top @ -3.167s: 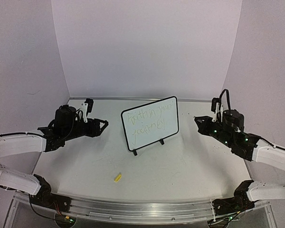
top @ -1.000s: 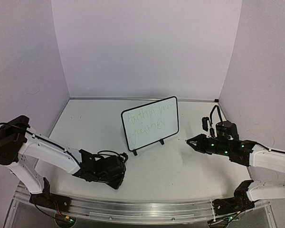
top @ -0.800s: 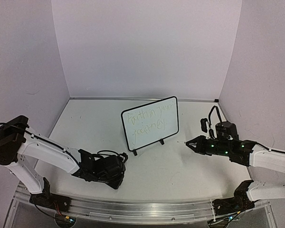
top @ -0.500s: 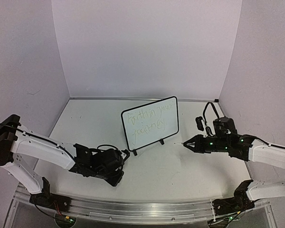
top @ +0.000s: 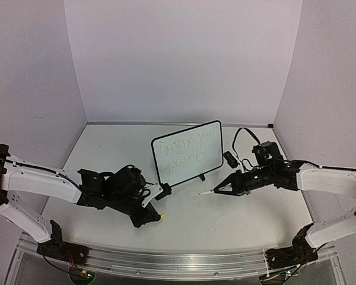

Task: Write a sentence on the whiteboard
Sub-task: Insert the whiteboard marker without the cap into the whiteboard marker, then put down the whiteboard marker at the center of the board.

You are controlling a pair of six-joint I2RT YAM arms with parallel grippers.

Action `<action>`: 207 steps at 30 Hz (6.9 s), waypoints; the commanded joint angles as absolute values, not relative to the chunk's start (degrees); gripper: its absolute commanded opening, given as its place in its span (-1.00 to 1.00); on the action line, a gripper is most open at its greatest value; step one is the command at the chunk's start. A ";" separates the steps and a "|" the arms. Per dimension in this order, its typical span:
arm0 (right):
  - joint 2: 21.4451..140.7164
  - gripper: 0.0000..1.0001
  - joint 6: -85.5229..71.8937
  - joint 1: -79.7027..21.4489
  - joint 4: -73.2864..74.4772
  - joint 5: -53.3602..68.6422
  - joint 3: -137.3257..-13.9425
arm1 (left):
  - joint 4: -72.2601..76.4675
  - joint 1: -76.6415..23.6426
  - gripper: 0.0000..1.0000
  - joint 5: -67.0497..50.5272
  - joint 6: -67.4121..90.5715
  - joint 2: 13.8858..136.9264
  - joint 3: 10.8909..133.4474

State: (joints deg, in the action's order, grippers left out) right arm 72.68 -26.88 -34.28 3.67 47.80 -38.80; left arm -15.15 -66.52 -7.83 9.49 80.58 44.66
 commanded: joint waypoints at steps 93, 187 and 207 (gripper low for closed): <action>91.47 -1.00 -29.63 -44.77 -6.84 69.49 -53.03 | -2.96 -66.15 -1.00 -14.70 1.27 74.16 50.47; 90.77 -1.00 -28.92 -51.59 -7.82 72.34 -56.23 | 4.75 -62.84 -1.00 -34.95 12.37 83.76 56.31; 89.35 -1.00 -24.22 -28.04 9.74 39.57 -49.18 | -4.09 -54.38 0.68 -0.55 27.19 65.09 31.52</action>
